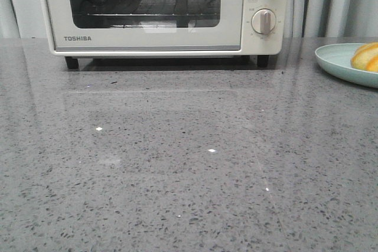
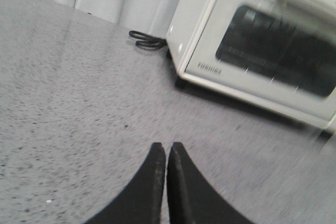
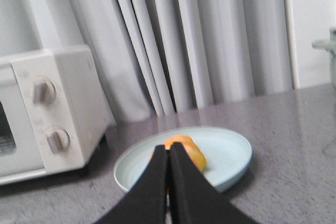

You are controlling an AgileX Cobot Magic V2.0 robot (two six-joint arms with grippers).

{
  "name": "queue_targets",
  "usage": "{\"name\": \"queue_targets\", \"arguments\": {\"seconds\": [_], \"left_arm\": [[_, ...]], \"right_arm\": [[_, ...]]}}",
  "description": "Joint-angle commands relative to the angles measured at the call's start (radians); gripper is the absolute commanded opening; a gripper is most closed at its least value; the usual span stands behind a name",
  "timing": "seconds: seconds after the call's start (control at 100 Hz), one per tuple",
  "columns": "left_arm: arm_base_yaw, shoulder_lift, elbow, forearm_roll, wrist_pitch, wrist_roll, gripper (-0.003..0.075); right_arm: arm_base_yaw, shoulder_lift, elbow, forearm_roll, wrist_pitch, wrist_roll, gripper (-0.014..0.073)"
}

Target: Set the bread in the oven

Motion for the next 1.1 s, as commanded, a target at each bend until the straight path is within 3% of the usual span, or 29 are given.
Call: {"name": "queue_targets", "arguments": {"seconds": [0.0,0.16,0.2,0.3,0.45,0.56,0.69,0.84,1.09], "left_arm": [[0.004,-0.027,0.02,-0.145,-0.13,-0.002,-0.0022],[0.004,-0.027,0.017,-0.438,-0.208,-0.002,-0.0021],[0.001,-0.027,0.007,-0.452,-0.2,-0.002,-0.0021],[-0.011,-0.017,-0.078,-0.32,-0.101,0.033,-0.0022],[-0.035,0.096,-0.277,-0.102,0.044,0.183,-0.0021],[-0.048,0.25,-0.416,-0.092,0.102,0.306,-0.0021],[-0.064,0.488,-0.579,-0.092,0.183,0.391,-0.0021],[-0.111,0.716,-0.742,-0.094,0.192,0.496,-0.0021],[-0.318,0.996,-0.993,-0.094,0.185,0.624,-0.0021]], "right_arm": [[-0.005,-0.02,0.021,0.031,-0.054,-0.011,-0.0053],[-0.005,-0.02,0.019,0.237,0.036,-0.011,-0.0053],[-0.005,-0.02,0.011,0.296,0.032,-0.011,-0.0053],[-0.005,-0.02,-0.046,0.329,0.044,-0.011,-0.0053],[-0.002,0.004,-0.179,0.307,0.189,-0.011,-0.0053],[0.023,0.075,-0.286,0.276,0.333,-0.041,-0.0053],[0.07,0.19,-0.387,0.267,0.46,-0.197,-0.0053],[0.096,0.284,-0.457,0.267,0.477,-0.234,-0.0053],[0.101,0.307,-0.465,0.267,0.516,-0.234,-0.0053]]}}
